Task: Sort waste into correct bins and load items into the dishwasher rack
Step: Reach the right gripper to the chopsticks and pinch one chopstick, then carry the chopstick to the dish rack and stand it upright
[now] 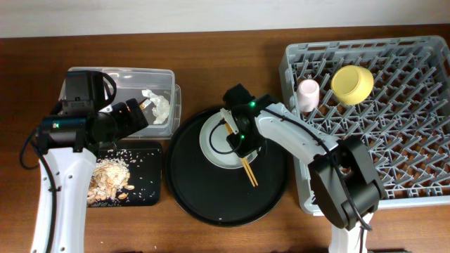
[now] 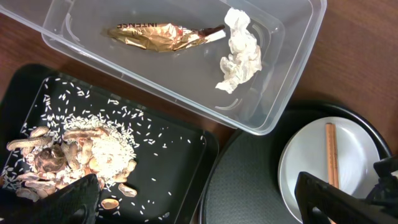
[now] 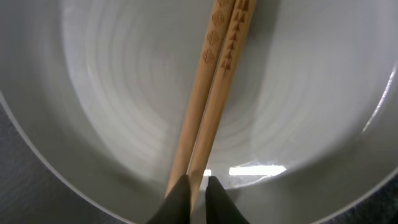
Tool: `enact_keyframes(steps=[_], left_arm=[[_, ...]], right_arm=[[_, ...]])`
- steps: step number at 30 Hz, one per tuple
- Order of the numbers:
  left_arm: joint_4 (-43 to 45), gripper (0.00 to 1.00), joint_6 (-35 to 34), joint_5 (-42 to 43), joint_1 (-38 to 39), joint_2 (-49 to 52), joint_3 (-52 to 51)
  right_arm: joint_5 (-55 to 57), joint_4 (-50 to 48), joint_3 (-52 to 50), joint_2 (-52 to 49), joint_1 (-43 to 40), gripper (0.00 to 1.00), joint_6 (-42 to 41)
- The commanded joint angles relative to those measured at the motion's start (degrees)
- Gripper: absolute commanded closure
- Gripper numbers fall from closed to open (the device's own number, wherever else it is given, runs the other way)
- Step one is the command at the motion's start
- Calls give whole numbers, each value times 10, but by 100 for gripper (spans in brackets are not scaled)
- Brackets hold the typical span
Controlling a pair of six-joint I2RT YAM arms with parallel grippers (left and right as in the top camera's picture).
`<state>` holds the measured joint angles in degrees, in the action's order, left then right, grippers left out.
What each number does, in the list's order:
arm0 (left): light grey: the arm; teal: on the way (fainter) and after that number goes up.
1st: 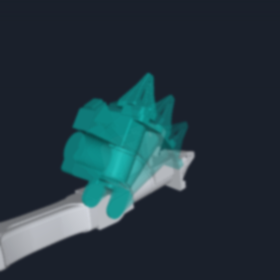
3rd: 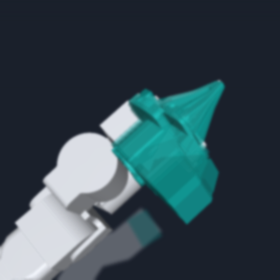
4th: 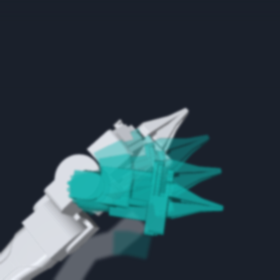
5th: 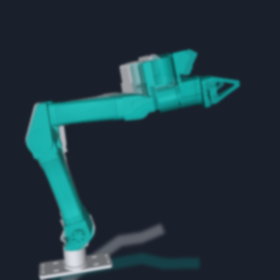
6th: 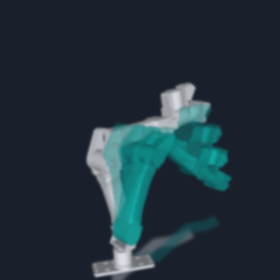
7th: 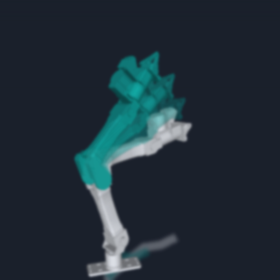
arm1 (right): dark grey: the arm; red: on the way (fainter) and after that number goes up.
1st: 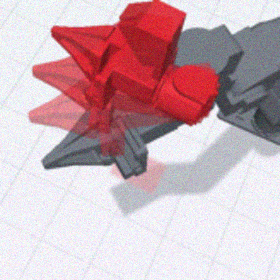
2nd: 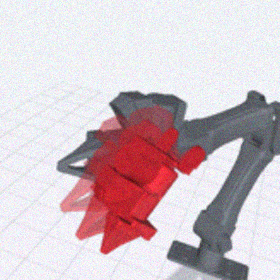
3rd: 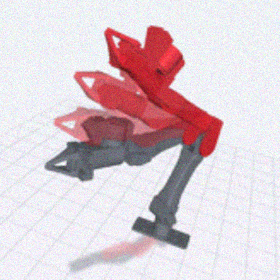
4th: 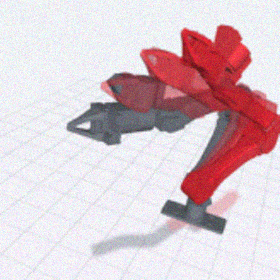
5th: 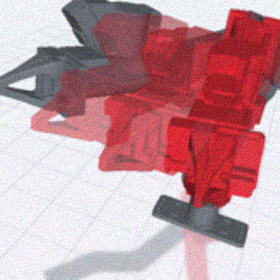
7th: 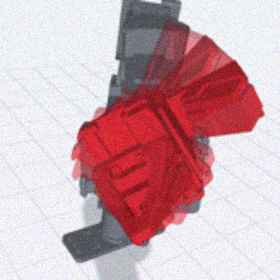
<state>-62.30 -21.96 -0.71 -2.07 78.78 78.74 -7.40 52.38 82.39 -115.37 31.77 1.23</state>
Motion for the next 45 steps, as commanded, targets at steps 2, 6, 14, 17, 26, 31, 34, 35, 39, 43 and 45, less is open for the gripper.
enact_keyframes(steps=[2,6,14,17,26,31,34,35,39,43,45], left_arm=[[1,1,-3,-6,-2,-5,1],[1,1,-3,-6,-2,-5,1],[1,1,-3,-6,-2,-5,1],[1,1,-3,-6,-2,-5,1],[1,1,-3,-6,-2,-5,1],[1,1,-3,-6,-2,-5,1],[1,1,-3,-6,-2,-5,1],[1,1,-3,-6,-2,-5,1],[1,1,-3,-6,-2,-5,1],[1,1,-3,-6,-2,-5,1],[1,1,-3,-6,-2,-5,1]], right_arm=[[5,-12,-27,-4,1,87,-17],[5,-22,-27,-4,1,96,-17],[6,88,138,38,-47,96,-15],[6,173,188,56,-144,96,19],[6,233,188,55,-351,96,48],[8,224,181,54,-386,96,48],[9,207,168,54,-390,95,48],[9,203,167,54,-390,95,48],[8,203,167,54,-390,90,48],[8,202,167,54,-390,78,54],[8,202,167,54,-390,71,54]])
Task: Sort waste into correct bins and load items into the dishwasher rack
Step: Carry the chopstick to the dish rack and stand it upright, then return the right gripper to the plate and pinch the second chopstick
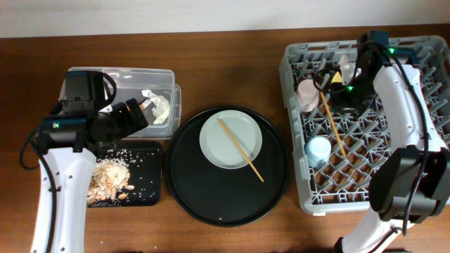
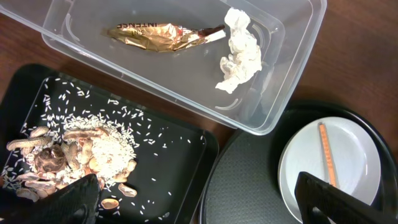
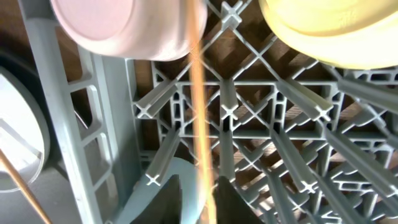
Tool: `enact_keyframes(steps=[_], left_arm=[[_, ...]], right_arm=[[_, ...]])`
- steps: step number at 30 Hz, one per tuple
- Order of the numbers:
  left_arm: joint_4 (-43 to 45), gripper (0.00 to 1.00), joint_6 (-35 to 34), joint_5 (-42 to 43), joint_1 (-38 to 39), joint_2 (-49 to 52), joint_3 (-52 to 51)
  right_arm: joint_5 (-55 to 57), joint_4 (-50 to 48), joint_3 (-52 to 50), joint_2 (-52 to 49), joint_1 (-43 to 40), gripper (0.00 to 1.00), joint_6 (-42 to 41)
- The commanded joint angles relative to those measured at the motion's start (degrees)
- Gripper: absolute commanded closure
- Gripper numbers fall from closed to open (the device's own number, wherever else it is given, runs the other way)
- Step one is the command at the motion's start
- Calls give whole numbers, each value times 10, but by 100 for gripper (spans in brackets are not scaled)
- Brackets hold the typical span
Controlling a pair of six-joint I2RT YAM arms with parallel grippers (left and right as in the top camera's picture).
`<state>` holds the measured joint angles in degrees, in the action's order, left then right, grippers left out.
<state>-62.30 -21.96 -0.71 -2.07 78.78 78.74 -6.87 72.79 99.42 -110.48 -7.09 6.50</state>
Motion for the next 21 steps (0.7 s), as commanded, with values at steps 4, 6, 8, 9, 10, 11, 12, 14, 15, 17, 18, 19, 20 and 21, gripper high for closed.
enact_keyframes(steps=[4,6,8,9,10,11,12,14,15,17,18,19,20,21], left_arm=[[1,1,-3,-6,-2,-5,1],[1,1,-3,-6,-2,-5,1],[1,1,-3,-6,-2,-5,1],[1,1,-3,-6,-2,-5,1],[1,1,-3,-6,-2,-5,1],[1,1,-3,-6,-2,-5,1],[1,1,-3,-6,-2,-5,1],[1,1,-3,-6,-2,-5,1],[1,1,-3,-6,-2,-5,1],[1,1,-3,-6,-2,-5,1],[1,1,-3,-6,-2,-5,1],[1,1,-3,-6,-2,-5,1],[1,1,-3,-6,-2,-5,1],[1,1,-3,-6,-2,-5,1]], right_arm=[[-56,-1,-4,5,0,69,2],[-203,7,-9,5,3,69,3],[-261,14,-23,5,22,69,12],[-264,15,-32,5,36,69,12],[-264,13,-48,5,67,67,12],[-264,2,-66,5,99,64,12],[-263,-14,-83,5,135,64,12],[-263,-60,-116,5,205,62,12],[-256,-89,-132,5,241,62,12],[-200,-148,-160,5,312,62,10],[-145,-169,-168,5,341,62,-2],[-71,-186,-175,5,369,61,-24],[-17,-197,-178,4,385,60,-39],[56,-212,-184,5,409,59,-58]])
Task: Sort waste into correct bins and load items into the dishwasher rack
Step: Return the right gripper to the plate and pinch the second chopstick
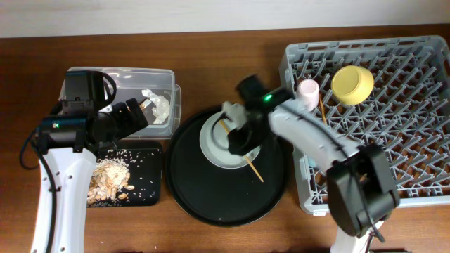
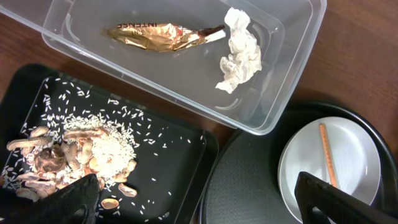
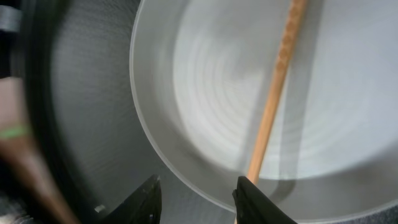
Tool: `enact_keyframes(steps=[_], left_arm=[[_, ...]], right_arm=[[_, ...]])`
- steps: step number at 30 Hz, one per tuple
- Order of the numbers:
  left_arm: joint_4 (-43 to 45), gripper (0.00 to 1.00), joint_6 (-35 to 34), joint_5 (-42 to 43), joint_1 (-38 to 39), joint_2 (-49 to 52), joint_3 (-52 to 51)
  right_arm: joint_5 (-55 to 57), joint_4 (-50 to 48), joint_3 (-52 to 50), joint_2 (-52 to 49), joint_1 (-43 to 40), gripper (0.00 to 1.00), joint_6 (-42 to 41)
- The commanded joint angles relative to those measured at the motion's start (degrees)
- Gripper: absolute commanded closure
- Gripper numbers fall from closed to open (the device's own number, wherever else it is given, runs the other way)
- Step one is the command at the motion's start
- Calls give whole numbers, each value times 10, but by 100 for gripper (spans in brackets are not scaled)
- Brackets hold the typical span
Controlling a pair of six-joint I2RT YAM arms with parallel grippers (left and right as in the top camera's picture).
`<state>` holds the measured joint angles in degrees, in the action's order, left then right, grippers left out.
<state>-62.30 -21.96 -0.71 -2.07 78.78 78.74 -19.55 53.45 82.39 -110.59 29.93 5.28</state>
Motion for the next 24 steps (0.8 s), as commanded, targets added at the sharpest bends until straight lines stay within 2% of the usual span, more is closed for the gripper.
enact_keyframes(steps=[1,7,20,22,24], left_arm=[[1,1,-3,-6,-2,-5,1],[1,1,-3,-6,-2,-5,1],[1,1,-3,-6,-2,-5,1],[1,1,-3,-6,-2,-5,1],[1,1,-3,-6,-2,-5,1]], right_arm=[[223,-26,-15,6,58,58,-52],[235,-82,-36,5,71,59,-65],[233,-130,-111,6,71,60,-77],[233,-131,-111,6,71,82,-77],[232,-132,-110,6,71,93,-77]])
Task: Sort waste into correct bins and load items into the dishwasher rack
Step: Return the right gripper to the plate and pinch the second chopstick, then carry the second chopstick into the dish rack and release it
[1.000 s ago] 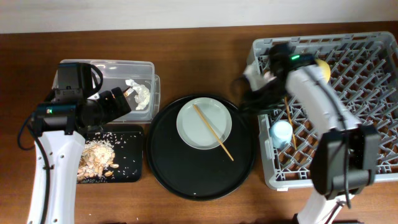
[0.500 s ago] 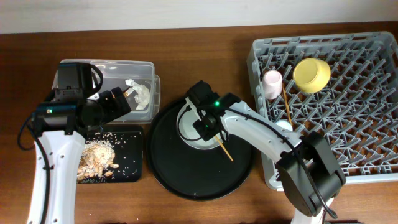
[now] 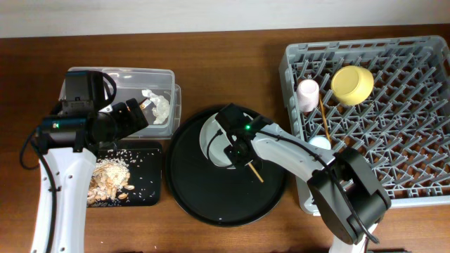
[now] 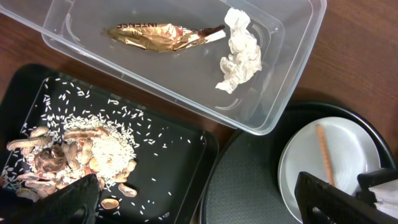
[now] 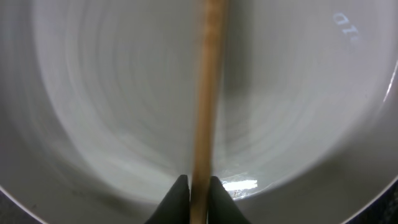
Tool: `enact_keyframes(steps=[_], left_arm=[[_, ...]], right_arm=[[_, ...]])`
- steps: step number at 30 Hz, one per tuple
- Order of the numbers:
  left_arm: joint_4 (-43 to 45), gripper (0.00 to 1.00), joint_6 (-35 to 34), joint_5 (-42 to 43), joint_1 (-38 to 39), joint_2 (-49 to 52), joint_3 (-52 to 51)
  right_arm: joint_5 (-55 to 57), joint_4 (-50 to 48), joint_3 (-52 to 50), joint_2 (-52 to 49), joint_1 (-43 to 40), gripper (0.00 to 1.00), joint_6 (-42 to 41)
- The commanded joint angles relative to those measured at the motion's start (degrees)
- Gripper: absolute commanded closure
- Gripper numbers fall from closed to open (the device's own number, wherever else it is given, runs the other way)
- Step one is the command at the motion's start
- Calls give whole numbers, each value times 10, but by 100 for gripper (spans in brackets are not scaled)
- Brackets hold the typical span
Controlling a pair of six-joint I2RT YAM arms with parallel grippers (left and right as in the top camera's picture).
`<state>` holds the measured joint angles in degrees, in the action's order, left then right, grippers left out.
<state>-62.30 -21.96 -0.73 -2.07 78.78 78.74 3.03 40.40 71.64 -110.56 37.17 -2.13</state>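
A white plate (image 3: 213,135) lies on the round black tray (image 3: 190,190), with one wooden chopstick (image 5: 208,93) across it. My right gripper (image 5: 199,194) is low over the plate and shut on that chopstick; its free end (image 3: 256,173) pokes out beyond the plate. A second chopstick (image 3: 323,117) lies in the grey dishwasher rack (image 3: 401,169) beside a pink cup (image 3: 308,93), a yellow bowl (image 3: 352,83) and a pale blue cup (image 3: 320,143). My left gripper (image 4: 199,202) hangs open, holding nothing, above the gap between the two black trays.
A clear plastic bin (image 4: 292,74) at the back left holds a gold wrapper (image 4: 152,36) and a crumpled tissue (image 4: 241,53). In front of it a black rectangular tray (image 4: 180,180) carries peanut shells and rice (image 4: 81,152).
My right gripper was open over the plate with the chopstick beside its fingers. Now it is lower and shut on that chopstick. The left arm has not moved.
My right gripper was shut at a pair of chopsticks on the plate. Then it held one chopstick over the rack while the other stayed on the plate. Then it was back over the plate, open, one chopstick left in the rack. Now it grips the second.
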Motion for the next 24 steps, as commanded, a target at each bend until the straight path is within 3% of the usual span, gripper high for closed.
enact_keyframes(steps=[1,8,13,17,24], left_arm=[[1,1,-3,-6,-2,-5,1],[1,1,-3,-6,-2,-5,1],[1,1,-3,-6,-2,-5,1],[1,1,-3,-6,-2,-5,1],[1,1,-3,-6,-2,-5,1]], right_arm=[[6,-2,-1,6,-1,96,-3],[0,87,95,23,-16,96,-3],[0,173,153,85,-130,96,-2],[0,231,153,106,-264,96,54],[-9,233,152,103,-374,96,62]])
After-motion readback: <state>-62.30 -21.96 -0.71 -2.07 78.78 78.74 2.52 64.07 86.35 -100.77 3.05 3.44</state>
